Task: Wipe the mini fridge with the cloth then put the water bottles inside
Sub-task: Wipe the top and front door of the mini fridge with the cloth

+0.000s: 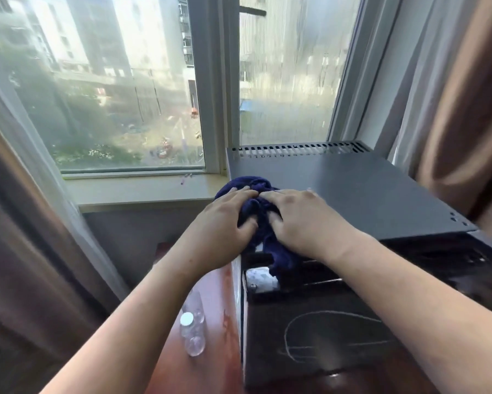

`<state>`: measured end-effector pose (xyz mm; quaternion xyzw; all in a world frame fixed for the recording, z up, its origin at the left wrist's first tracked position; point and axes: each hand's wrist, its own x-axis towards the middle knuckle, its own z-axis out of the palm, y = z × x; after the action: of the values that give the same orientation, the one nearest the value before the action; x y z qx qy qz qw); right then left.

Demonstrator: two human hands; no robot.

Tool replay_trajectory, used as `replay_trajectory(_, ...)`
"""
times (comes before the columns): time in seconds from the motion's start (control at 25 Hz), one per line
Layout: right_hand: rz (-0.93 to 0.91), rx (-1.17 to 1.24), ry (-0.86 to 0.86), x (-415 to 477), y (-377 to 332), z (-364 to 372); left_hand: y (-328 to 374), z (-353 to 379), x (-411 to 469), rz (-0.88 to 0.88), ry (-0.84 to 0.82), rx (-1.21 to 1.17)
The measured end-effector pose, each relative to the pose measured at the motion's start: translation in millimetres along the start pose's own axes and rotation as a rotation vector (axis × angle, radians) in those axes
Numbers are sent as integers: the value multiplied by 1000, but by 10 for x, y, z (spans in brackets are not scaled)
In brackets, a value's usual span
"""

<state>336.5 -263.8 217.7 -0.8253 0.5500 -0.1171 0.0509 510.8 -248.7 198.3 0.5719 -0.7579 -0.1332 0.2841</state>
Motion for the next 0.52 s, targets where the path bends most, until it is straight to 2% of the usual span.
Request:
replay_trajectory(0.12, -22, 17, 56, -389, -12, -5, 182, 45, -372, 51, 50, -39)
replay_trajectory(0.24, -38, 97, 220, -869, -7, 95, 347, 125, -704, 68, 173, -119)
replay_trajectory(0.36, -15, 358, 432, -1275, -16, 309, 542, 232, -985, 54, 320, -169)
replay_trajectory(0.52, 30, 675, 655, -1627, -93, 519, 776, 491, -1351, 48, 429, -196)
